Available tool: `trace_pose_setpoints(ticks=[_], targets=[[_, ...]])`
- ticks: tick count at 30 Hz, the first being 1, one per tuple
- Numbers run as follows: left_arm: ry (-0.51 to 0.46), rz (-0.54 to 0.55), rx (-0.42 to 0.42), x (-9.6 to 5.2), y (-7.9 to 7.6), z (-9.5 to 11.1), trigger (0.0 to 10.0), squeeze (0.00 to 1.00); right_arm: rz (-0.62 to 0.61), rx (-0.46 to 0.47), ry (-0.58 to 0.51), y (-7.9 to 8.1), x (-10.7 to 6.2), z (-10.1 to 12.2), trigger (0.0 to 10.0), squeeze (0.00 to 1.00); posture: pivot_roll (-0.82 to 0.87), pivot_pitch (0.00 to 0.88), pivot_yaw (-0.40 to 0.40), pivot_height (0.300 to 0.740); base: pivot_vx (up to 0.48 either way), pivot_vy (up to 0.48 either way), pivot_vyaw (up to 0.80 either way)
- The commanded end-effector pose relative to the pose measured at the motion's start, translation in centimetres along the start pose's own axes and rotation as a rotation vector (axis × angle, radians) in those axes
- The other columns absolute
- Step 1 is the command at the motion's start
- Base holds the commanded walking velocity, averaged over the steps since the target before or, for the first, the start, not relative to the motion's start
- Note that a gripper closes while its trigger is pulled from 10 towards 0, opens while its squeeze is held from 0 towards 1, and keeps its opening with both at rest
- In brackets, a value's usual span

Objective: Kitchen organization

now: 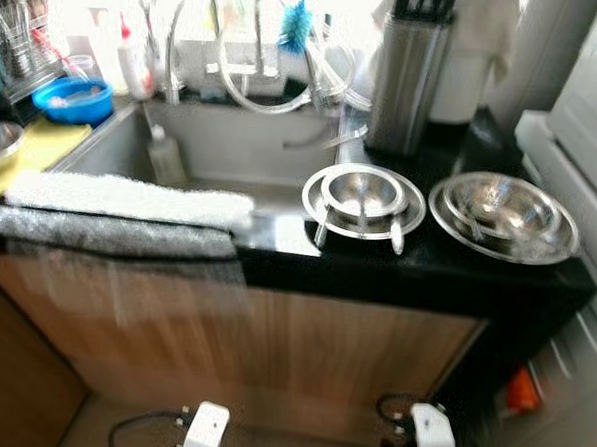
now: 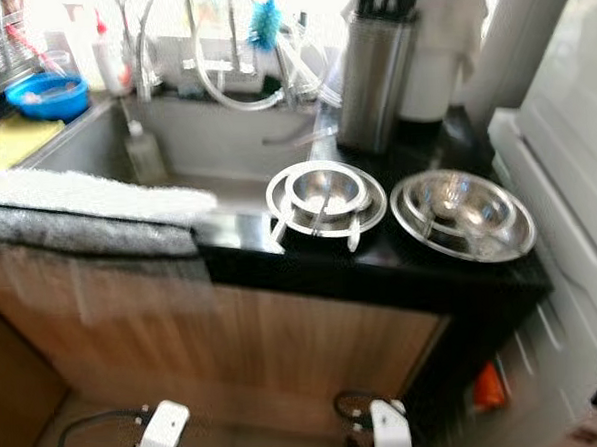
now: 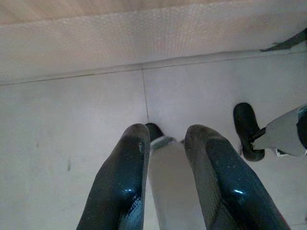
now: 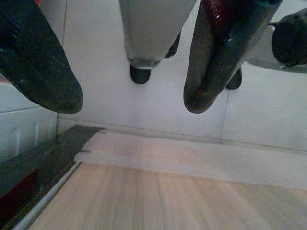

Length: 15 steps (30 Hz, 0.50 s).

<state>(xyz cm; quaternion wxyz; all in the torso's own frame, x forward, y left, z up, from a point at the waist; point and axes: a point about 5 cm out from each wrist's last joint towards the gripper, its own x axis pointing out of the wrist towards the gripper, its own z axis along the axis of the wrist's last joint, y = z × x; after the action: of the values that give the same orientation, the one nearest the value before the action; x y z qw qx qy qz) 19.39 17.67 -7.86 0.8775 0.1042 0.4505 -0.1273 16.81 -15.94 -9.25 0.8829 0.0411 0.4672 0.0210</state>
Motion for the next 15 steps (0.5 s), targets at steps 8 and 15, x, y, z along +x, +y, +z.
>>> trace_pose_setpoints(ticks=[8, 15], targets=[[0.024, 0.016, -0.001, -0.18, 0.66, -0.50, 10.0, 0.00, 0.010, 0.006, 0.007, 0.83, 0.13, 0.03, 10.0, 0.00, -0.04, 0.020, -0.062, 0.740, 0.000, 0.450, -0.19], [0.025, 0.018, 0.000, -0.19, 0.71, -0.50, 10.0, 0.00, 0.011, 0.015, -0.006, 0.91, 0.14, 0.12, 10.0, 0.00, -0.04, 0.019, -0.060, 0.740, 0.000, 0.436, -0.22]])
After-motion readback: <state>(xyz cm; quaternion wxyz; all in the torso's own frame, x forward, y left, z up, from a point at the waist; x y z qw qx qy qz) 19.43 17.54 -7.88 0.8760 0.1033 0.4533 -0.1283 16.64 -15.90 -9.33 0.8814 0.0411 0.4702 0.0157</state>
